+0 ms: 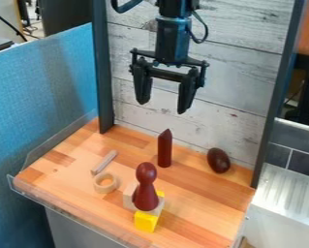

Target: Place the ring on top of the cone

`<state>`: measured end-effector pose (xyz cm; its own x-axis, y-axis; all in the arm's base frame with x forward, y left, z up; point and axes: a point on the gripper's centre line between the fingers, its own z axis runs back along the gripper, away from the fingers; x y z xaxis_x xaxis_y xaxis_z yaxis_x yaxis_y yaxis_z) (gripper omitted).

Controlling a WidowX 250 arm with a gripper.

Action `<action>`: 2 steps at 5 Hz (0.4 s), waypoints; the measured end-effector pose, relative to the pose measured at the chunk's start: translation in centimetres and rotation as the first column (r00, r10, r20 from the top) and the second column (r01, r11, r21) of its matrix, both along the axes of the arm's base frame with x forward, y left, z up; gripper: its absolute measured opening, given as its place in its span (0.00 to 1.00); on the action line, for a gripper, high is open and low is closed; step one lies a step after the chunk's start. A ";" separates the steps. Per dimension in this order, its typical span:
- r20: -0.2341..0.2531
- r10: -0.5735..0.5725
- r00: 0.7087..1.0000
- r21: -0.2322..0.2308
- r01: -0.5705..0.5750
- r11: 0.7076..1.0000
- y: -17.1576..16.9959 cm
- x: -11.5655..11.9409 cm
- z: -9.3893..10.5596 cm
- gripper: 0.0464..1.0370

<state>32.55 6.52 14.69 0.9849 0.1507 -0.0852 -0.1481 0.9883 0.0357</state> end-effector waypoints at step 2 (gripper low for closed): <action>-0.019 0.028 0.999 -0.004 -0.028 1.000 0.7 0.0 -1.7 0.96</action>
<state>32.54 7.22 13.02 0.9785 0.1777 -0.1048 -0.1751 0.9840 0.0341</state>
